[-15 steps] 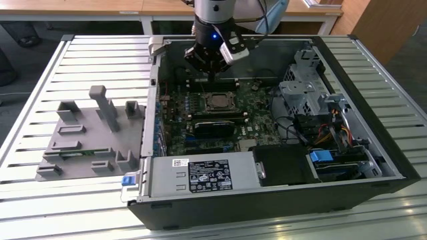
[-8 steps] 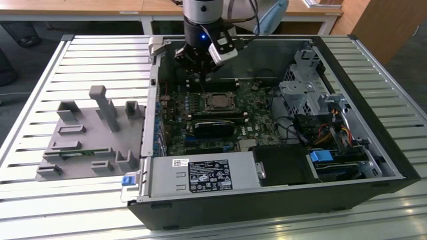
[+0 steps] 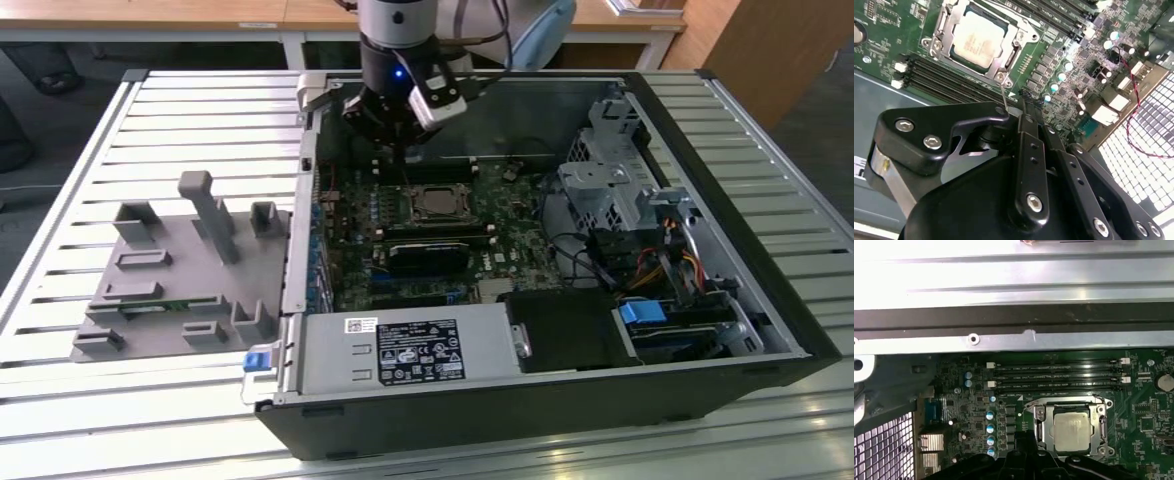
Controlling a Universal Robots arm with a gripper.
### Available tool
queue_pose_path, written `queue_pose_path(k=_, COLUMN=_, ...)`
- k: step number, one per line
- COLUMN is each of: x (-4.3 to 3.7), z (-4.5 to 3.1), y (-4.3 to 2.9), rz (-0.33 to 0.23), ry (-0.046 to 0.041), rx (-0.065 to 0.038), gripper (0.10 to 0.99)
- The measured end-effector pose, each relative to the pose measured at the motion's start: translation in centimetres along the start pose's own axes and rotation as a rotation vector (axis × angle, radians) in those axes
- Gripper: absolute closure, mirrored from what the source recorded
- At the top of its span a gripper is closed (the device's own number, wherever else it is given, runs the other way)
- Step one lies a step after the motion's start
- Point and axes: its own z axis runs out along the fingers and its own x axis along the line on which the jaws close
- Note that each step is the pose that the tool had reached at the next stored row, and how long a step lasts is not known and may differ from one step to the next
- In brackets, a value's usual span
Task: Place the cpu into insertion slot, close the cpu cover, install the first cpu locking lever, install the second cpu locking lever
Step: 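Install the first cpu locking lever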
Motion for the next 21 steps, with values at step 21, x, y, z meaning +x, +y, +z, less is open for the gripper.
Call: queue_pose_path(k=21, x=1.30, z=0.73, y=1.64, rz=0.000, ry=0.0001, rx=0.000, gripper=0.980)
